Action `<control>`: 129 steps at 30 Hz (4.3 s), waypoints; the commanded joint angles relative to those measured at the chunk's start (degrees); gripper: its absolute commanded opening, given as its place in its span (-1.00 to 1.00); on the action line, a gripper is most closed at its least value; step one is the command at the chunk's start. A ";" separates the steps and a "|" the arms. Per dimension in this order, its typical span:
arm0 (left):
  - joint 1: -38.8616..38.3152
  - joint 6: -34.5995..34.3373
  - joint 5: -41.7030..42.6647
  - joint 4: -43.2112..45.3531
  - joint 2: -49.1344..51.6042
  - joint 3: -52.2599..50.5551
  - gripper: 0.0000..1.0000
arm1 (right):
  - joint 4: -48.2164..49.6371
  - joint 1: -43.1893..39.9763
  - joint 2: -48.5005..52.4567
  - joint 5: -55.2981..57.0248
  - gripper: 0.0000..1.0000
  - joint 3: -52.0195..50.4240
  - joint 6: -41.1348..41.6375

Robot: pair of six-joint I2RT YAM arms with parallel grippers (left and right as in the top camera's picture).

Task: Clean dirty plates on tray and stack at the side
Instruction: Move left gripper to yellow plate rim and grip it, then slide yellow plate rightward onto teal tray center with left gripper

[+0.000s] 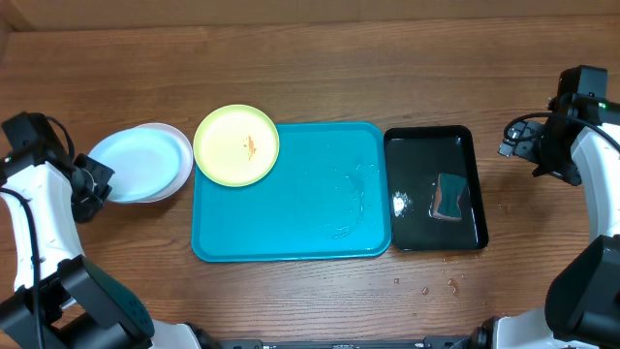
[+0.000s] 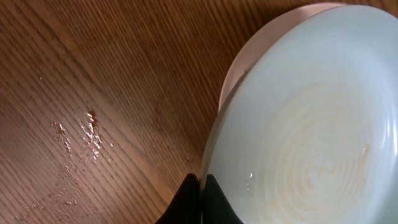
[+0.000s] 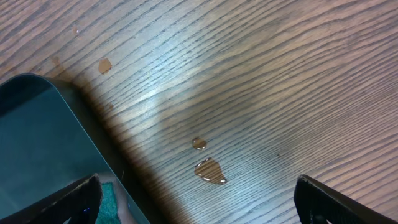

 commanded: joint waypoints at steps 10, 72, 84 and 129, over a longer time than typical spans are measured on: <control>-0.33 4.11 -0.81 1.25 -0.76 -1.64 -0.86 | 0.15 -0.13 -0.59 0.17 1.00 0.68 0.17; -28.72 2.10 -0.33 6.64 13.33 1.40 -0.48 | 0.15 -0.13 -0.59 0.17 1.00 0.68 0.15; -28.81 2.10 -1.53 9.70 13.55 -1.16 -0.53 | 0.15 -0.13 -0.59 0.17 1.00 0.68 0.15; -43.67 12.72 18.18 2.25 13.42 -2.14 -0.56 | 0.15 -0.13 -0.59 0.17 1.00 0.68 0.15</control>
